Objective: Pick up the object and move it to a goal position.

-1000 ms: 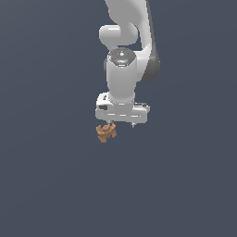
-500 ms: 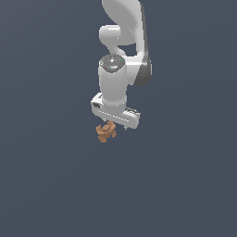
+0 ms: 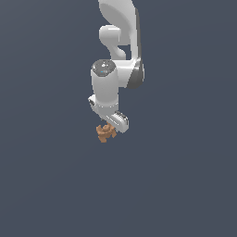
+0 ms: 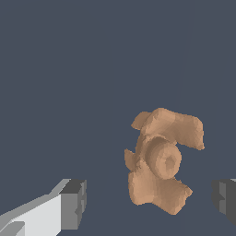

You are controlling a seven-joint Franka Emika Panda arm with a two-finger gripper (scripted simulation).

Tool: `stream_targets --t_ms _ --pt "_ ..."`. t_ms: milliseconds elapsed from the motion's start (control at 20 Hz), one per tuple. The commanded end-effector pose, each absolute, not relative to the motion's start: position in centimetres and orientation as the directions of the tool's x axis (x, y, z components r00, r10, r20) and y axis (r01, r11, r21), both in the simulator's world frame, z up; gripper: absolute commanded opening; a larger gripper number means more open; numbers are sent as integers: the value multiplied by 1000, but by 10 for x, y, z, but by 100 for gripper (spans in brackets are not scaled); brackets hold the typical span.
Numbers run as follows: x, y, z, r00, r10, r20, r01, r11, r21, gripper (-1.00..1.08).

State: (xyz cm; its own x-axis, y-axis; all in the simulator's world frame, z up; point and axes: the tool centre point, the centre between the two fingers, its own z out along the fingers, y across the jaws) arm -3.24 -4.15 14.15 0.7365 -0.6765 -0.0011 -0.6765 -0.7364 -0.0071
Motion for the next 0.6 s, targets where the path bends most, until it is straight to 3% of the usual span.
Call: stream_targets --t_ms 0,550 --pt "-36 -48 137 686 -728 -1 -728 -686 -5 100" --pt "-46 -63 127 547 -837 0 -837 -547 0 100"
